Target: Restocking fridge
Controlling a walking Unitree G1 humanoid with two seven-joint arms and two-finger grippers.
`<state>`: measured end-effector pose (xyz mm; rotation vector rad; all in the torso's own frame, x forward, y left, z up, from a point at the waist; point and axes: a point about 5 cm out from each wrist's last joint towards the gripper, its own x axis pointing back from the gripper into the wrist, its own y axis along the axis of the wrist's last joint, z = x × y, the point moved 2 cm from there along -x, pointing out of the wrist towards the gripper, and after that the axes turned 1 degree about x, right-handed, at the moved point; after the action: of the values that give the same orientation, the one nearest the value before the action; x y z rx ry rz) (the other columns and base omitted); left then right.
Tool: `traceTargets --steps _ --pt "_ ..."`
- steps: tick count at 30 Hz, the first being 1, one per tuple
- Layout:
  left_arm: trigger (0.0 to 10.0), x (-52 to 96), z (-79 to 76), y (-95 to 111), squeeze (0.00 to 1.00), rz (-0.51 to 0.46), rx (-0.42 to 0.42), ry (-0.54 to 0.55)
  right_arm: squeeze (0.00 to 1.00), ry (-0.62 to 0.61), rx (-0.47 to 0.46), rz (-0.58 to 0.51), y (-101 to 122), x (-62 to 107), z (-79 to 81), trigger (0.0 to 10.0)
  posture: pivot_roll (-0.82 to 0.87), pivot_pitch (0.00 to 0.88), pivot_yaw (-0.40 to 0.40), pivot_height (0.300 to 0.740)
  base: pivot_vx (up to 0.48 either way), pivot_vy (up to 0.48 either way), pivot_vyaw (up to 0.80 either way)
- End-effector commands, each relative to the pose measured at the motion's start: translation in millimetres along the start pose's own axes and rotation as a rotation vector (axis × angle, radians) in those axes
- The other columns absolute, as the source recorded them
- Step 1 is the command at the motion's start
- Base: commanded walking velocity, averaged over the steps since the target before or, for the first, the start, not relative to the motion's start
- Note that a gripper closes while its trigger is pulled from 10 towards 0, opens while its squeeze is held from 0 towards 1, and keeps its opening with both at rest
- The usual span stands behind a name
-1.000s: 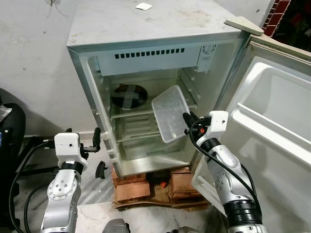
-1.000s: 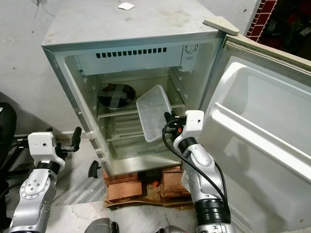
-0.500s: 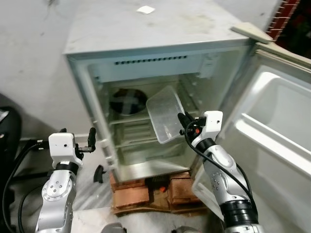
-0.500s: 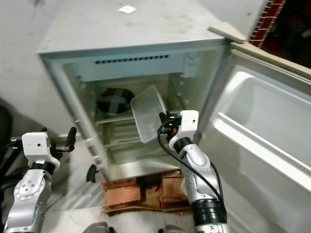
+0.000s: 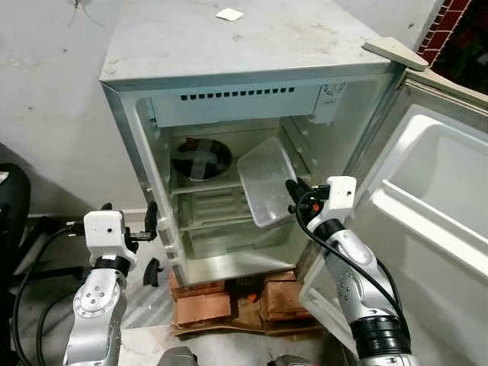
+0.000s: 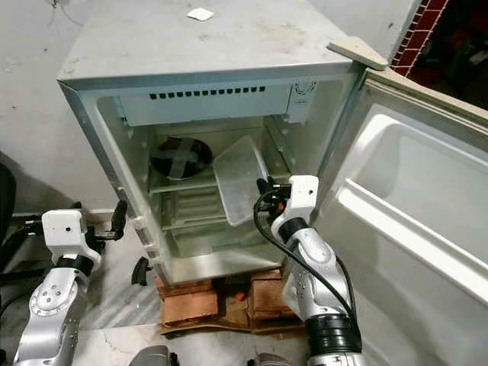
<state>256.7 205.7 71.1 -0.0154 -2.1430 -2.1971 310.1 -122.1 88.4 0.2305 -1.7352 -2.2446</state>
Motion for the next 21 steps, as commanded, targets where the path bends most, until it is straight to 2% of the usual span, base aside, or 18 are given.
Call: traceTargets --steps 1,5,9,13,14,18,19,21 --pt "10.0 5.6 6.0 1 0.0 0.008 -0.014 0.018 0.0 -0.009 0.003 0.001 0 -5.8 1.1 10.0 0.04 0.069 -0.033 0.74 0.0 0.0 0.0" --pt "10.0 16.5 14.5 -3 0.0 0.034 -0.034 0.032 0.0 -0.031 0.004 0.001 -1 -15.5 2.2 10.0 0.07 0.096 -0.041 0.74 0.0 0.0 0.0" --pt "10.0 31.8 22.1 -3 0.0 0.055 -0.046 0.046 0.0 -0.067 0.006 -0.013 6 -33.0 2.3 10.0 0.11 0.133 -0.054 0.74 0.0 0.0 0.0" --pt "10.0 39.6 24.3 -2 0.0 0.06 -0.049 0.06 0.0 -0.064 0.004 -0.015 9 -41.1 3.1 10.0 0.15 0.165 -0.062 0.74 0.0 0.0 0.0" --pt "10.0 47.2 24.7 0 0.0 0.066 -0.052 0.062 0.0 -0.065 -0.002 -0.016 13 -49.6 2.9 10.0 0.16 0.186 -0.063 0.74 0.0 0.0 0.0" --pt "10.0 63.3 26.8 0 0.0 0.097 -0.063 0.068 0.0 -0.082 0.0 -0.026 19 -64.0 4.6 10.0 0.19 0.228 -0.067 0.74 0.0 0.0 0.0" --pt "10.0 63.3 26.8 0 0.0 0.097 -0.063 0.068 0.0 -0.082 0.0 -0.026 19 -64.0 4.6 10.0 0.19 0.228 -0.067 0.74 0.0 0.0 0.0" --pt "10.0 74.1 29.1 0 0.0 0.119 -0.068 0.076 0.0 -0.13 0.002 -0.038 27 -73.9 2.7 10.0 0.21 0.261 -0.071 0.74 0.0 0.0 0.0"
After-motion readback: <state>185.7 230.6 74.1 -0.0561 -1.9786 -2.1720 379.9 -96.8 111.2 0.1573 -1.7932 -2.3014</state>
